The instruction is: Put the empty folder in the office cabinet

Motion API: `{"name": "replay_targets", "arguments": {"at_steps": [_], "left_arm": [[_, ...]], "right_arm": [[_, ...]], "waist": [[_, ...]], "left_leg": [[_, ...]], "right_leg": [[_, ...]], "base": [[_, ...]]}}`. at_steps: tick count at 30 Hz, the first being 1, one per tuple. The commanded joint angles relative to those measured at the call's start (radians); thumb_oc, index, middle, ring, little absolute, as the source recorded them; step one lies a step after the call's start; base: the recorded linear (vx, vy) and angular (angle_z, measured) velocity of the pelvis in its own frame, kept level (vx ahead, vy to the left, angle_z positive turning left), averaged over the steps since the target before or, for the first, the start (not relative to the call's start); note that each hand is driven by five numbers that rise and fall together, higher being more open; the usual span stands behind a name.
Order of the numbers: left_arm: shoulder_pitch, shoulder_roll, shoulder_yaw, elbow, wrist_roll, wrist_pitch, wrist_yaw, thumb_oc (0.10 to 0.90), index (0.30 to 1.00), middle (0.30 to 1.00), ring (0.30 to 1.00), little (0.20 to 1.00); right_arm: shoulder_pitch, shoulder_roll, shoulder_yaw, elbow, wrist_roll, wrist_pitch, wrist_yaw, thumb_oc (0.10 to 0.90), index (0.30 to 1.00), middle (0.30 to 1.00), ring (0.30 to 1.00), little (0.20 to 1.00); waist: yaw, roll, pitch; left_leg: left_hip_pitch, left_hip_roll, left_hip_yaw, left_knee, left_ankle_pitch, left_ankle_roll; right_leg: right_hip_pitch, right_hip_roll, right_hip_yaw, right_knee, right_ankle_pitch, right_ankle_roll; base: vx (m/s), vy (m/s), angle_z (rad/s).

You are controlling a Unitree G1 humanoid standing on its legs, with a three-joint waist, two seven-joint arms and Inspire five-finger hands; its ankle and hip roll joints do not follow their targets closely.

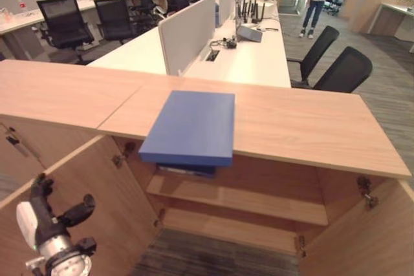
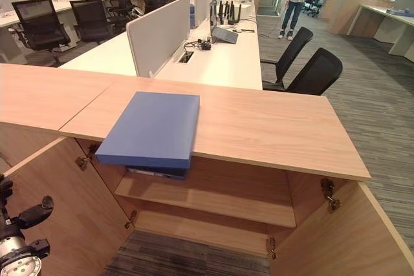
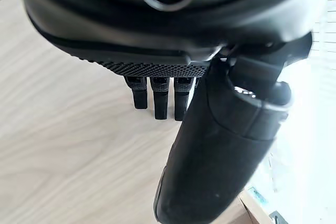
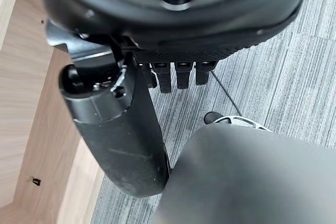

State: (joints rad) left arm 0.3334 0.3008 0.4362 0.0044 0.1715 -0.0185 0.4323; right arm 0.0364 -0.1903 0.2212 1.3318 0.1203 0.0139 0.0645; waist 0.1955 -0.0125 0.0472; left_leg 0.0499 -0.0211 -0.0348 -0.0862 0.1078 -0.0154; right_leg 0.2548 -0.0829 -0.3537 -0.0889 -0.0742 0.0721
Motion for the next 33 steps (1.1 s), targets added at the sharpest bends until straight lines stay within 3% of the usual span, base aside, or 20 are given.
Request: {"name": "replay_targets", "arguments": {"at_steps": [1, 6, 7, 11, 20, 25, 33], "left_arm": [[-0.132, 0.131, 0.09, -0.199, 0.14, -0.081, 0.108, 0.8, 0.9, 0.9, 0.9, 0.9], [-0.18, 0.222, 0.093, -0.302, 0.259, -0.098, 0.111, 0.8, 0.9, 0.9, 0.9, 0.9], [-0.214, 0.246, 0.066, -0.364, 0.266, -0.131, 0.081, 0.8, 0.9, 0.9, 0.9, 0.9], [-0.268, 0.29, -0.024, -0.452, 0.214, -0.196, -0.007, 0.8, 0.9, 0.9, 0.9, 0.9], [-0.306, 0.34, -0.179, -0.556, 0.012, -0.268, -0.18, 0.8, 0.9, 0.9, 0.9, 0.9], [-0.307, 0.361, -0.24, -0.578, -0.09, -0.279, -0.258, 0.8, 0.9, 0.9, 0.9, 0.9], [-0.319, 0.439, -0.285, -0.613, -0.138, -0.282, -0.344, 0.8, 0.9, 0.9, 0.9, 0.9]], "right_arm": [[-0.037, 0.054, 0.083, 0.028, -0.041, 0.006, 0.028, 0.8, 0.9, 0.9, 0.9, 0.9], [-0.038, 0.057, 0.092, 0.031, -0.047, -0.003, 0.024, 0.8, 0.9, 0.9, 0.9, 0.9], [-0.039, 0.055, 0.096, 0.033, -0.047, -0.008, 0.025, 0.8, 0.9, 0.9, 0.9, 0.9], [-0.048, 0.055, 0.104, 0.034, -0.043, -0.012, 0.027, 0.8, 0.9, 0.9, 0.9, 0.9], [-0.065, 0.044, 0.098, 0.033, -0.028, -0.008, 0.034, 0.8, 0.9, 0.9, 0.9, 0.9], [-0.068, 0.041, 0.097, 0.038, -0.026, -0.003, 0.038, 0.8, 0.9, 0.9, 0.9, 0.9], [-0.073, 0.038, 0.101, 0.042, -0.029, 0.002, 0.051, 0.8, 0.9, 0.9, 0.9, 0.9]], "waist": [[-0.008, -0.02, 0.019], [-0.009, -0.023, 0.019], [-0.013, -0.023, 0.019], [-0.024, -0.021, 0.018], [-0.041, -0.012, 0.013], [-0.044, -0.008, 0.013], [-0.047, -0.005, 0.011]], "left_leg": [[0.061, -0.004, -0.023, -0.001, -0.171, -0.008], [0.059, -0.006, -0.024, -0.001, -0.169, -0.01], [0.06, -0.006, -0.025, -0.001, -0.169, -0.011], [0.064, -0.005, -0.023, -0.001, -0.174, -0.013], [0.062, -0.005, -0.023, -0.001, -0.168, -0.012], [0.064, -0.005, -0.027, -0.001, -0.169, -0.011], [0.072, -0.004, -0.026, -0.001, -0.173, -0.011]], "right_leg": [[-0.029, -0.009, -0.041, 0.002, 0.006, 0.016], [-0.03, -0.011, -0.044, 0.002, 0.009, 0.017], [-0.028, -0.011, -0.047, 0.002, 0.01, 0.017], [-0.024, -0.009, -0.047, 0.002, 0.006, 0.017], [-0.027, -0.008, -0.049, 0.002, 0.011, 0.019], [-0.025, -0.006, -0.05, 0.002, 0.009, 0.018], [-0.018, -0.007, -0.052, 0.002, 0.008, 0.02]], "base": [[0.0, -0.011, 0.07], [-0.01, -0.013, 0.07], [-0.01, -0.016, 0.05], [-0.01, -0.012, 0.06], [0.0, 0.0, 0.0], [0.0, 0.0, 0.0], [0.0, -0.001, 0.02]]}}
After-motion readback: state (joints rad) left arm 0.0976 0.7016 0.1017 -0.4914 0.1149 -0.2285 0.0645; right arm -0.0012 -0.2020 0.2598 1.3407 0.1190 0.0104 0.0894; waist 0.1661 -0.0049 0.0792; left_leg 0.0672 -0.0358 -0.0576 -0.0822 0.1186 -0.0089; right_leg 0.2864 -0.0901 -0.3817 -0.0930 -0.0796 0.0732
